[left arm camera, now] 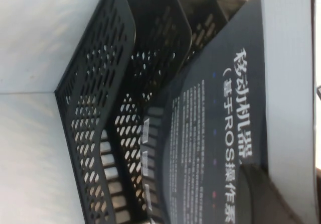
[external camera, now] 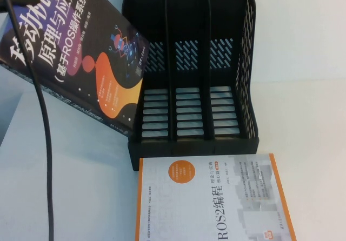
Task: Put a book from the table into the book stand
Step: Place the book on the book shelf
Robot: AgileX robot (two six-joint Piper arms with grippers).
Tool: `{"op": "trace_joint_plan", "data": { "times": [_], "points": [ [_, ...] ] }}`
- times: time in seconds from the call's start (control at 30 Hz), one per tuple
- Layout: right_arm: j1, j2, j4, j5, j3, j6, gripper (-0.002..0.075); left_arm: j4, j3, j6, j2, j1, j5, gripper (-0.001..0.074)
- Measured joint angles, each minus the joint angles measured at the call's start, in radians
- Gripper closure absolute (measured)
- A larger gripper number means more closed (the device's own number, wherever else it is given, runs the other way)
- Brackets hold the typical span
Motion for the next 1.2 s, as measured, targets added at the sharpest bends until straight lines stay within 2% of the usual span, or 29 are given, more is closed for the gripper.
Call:
{"op": "trace_joint_plan", "data": {
  "times": [0.1, 0.33, 0.47, 0.8, 1.2],
  "points": [
    [0.000, 0.000, 0.004, -0.002, 0.000, 0.000, 0.0727, 0.034, 0.000, -0.012, 0.005, -0.055, -0.042, 0.0617],
    [0.000, 0.000, 0.006, -0.002, 0.000, 0.000, 0.0727, 0.251, -0.001, -0.150, 0.054, -0.273, -0.166, 0.0617],
    [0.000, 0.000, 0.007, 0.005, 0.000, 0.000, 0.0727, 0.371, -0.001, -0.218, 0.096, -0.336, -0.178, 0.0617],
    [0.000, 0.000, 0.007, 0.006, 0.000, -0.002, 0.0727, 0.416, -0.096, -0.266, 0.116, -0.349, -0.197, 0.0617],
    [0.000, 0.000, 0.007, 0.006, 0.000, -0.002, 0.0727, 0.470, -0.101, -0.266, 0.230, -0.349, -0.238, 0.0617]
  ]
}}
